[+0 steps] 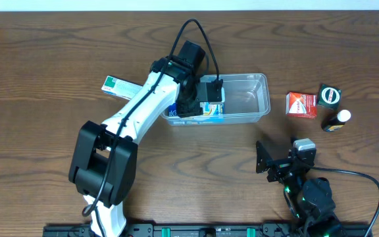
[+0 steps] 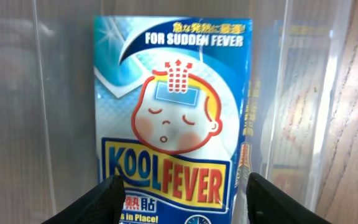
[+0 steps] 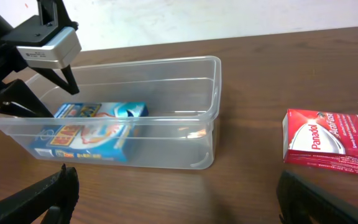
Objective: Pack container
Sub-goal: 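Lower the blue box into the container and open the left gripper, then move the left gripper to the white-green Panadol packet and grasp it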
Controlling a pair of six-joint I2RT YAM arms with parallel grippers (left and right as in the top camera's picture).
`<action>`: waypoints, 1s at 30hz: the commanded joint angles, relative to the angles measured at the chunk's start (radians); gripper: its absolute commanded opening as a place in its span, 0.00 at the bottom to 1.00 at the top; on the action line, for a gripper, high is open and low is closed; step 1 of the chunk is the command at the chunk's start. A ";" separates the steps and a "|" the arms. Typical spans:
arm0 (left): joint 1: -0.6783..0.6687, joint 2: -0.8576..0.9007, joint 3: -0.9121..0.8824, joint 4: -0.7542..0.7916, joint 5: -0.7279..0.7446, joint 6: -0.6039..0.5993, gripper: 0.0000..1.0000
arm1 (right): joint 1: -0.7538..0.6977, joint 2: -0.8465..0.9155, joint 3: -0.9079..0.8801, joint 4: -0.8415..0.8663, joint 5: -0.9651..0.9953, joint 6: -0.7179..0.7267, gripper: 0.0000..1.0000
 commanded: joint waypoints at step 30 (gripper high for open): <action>0.315 -0.346 -0.002 -0.061 -0.091 -1.150 0.98 | 0.005 -0.002 -0.004 0.000 0.003 -0.013 0.99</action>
